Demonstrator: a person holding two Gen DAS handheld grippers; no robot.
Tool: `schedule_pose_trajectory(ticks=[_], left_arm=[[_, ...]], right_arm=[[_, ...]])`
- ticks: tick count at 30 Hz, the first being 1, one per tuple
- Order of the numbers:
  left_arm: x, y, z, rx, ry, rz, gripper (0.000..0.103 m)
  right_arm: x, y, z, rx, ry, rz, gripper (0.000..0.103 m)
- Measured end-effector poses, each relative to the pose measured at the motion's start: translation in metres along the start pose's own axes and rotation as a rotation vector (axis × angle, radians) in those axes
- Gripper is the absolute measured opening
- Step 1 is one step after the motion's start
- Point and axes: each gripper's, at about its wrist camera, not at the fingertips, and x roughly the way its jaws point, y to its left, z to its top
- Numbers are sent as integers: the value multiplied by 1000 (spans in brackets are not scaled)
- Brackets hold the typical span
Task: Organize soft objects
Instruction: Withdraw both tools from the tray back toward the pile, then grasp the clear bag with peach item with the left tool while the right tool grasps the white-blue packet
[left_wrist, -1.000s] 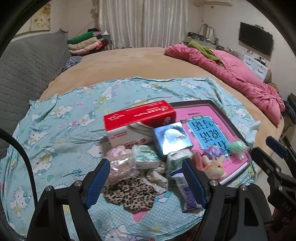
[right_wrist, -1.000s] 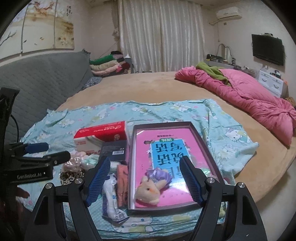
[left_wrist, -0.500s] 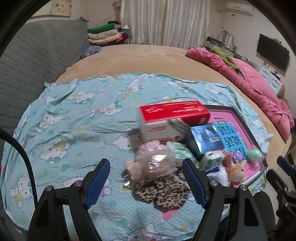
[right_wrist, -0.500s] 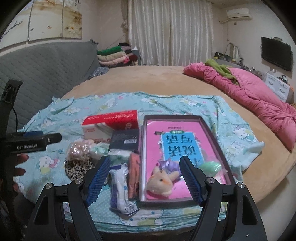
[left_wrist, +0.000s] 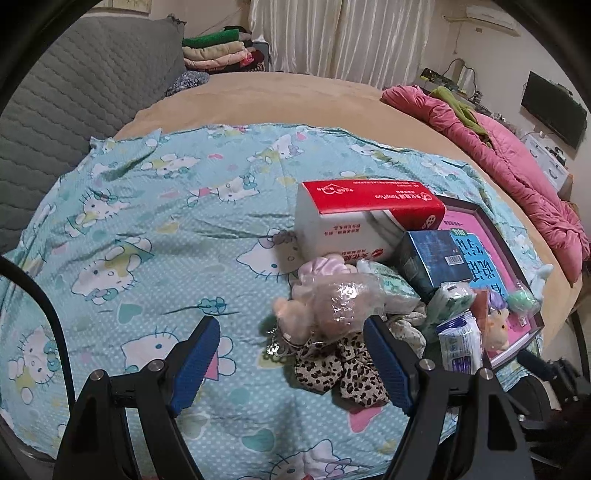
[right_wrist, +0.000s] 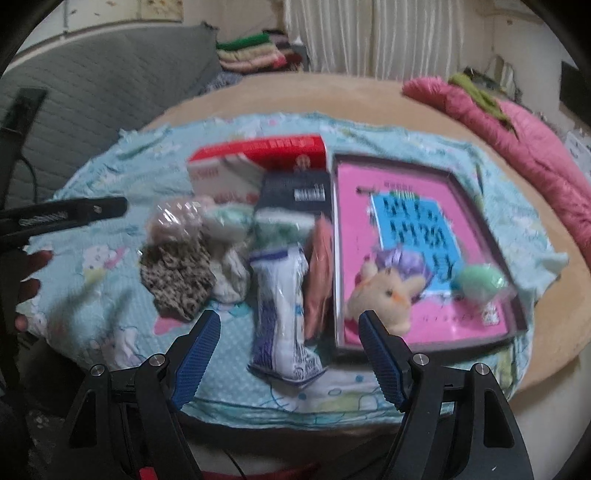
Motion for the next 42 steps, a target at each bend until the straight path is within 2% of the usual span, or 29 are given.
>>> schedule_pose_trajectory(ticks=[7,18,21,24,26,29,31,32,33,36,42], left_arm=[[13,1,0,-12,13,-43,80],[48,0,6,-46,67,-115,82],[58,-4,8,-43,80,-123,82],[66,-8,10,-34,87,-121,82],[69,-8,10,-39,83,-133,81],[76,-7,10,-49,95,-180,71],[75,-9,10,-26,81,-180,65],[74,-10,10,-16,72,-202,53],[73,-11,10,-14,73,-226,46],[72,-14,8,10,69,-224,45],[62,-12,5,-2,51,-229,44]], right_arm=[[17,1,0,12,24,30,64],[48,13,1,-19,66,32,56],[57,20,2,-42,73,32,50],[67,25,3,-64,91,31,35],[70,26,2,-81,94,32,31],[70,25,1,-78,92,55,29],[67,23,2,-69,82,81,28],[65,22,2,-68,74,96,28],[62,23,3,-69,59,117,28],[52,29,6,-94,11,143,28],[35,37,11,-130,-46,135,28]])
